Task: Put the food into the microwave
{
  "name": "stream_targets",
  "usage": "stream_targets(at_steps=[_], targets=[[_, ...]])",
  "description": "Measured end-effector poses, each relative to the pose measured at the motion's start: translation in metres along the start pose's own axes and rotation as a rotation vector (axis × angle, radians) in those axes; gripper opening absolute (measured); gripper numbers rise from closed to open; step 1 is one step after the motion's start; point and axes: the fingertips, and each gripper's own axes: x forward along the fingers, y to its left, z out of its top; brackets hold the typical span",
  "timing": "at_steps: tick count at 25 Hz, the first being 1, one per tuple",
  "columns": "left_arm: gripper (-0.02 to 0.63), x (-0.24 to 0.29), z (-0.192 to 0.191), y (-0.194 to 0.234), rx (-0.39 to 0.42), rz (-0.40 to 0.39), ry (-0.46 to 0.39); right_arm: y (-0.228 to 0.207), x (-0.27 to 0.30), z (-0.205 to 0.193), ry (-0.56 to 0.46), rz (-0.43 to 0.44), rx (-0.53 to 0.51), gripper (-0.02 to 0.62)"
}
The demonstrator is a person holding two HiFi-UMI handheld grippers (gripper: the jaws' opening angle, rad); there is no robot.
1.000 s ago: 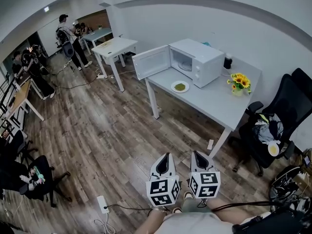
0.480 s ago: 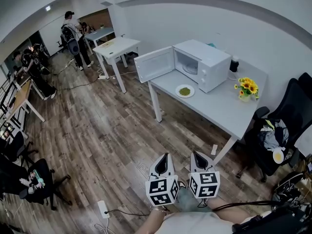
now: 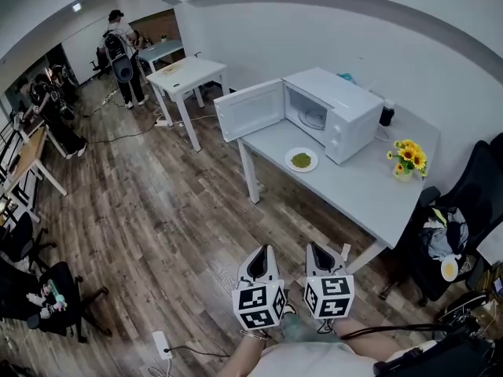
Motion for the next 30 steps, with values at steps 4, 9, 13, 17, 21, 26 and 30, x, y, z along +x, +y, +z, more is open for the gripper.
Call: stream_targets(at_steps=[4, 9, 13, 17, 21, 26, 30], targets=[[0.000, 0.023, 0.007, 0.009, -0.005, 0.014, 0.008, -0.011, 0.024, 0.004, 0.020, 0.000, 0.004, 0.015], [0.000, 0.045, 0.012, 0.020, 0.002, 0.026, 0.023, -0.016, 0.051, 0.007, 0.038, 0.008, 0.014, 0.015], [0.000, 0.064, 0.016, 0.023, 0.005, 0.033, 0.028, -0.021, 0.070, 0.013, 0.044, 0.023, 0.013, 0.015], [0.000, 0.081, 0.017, 0.024, 0.007, 0.035, 0.037, -0.030, 0.084, 0.017, 0.046, 0.027, 0.013, 0.015], [0.000, 0.098, 0.019, 0.024, 0.012, 0.037, 0.044, -0.040, 0.099, 0.022, 0.045, 0.027, 0.017, 0.015], [0.000, 0.116, 0.023, 0.025, 0.014, 0.048, 0.044, -0.048, 0.116, 0.027, 0.048, 0.039, 0.018, 0.015], [0.000, 0.124, 0.024, 0.029, 0.018, 0.061, 0.048, -0.049, 0.131, 0.030, 0.049, 0.054, 0.020, 0.015]])
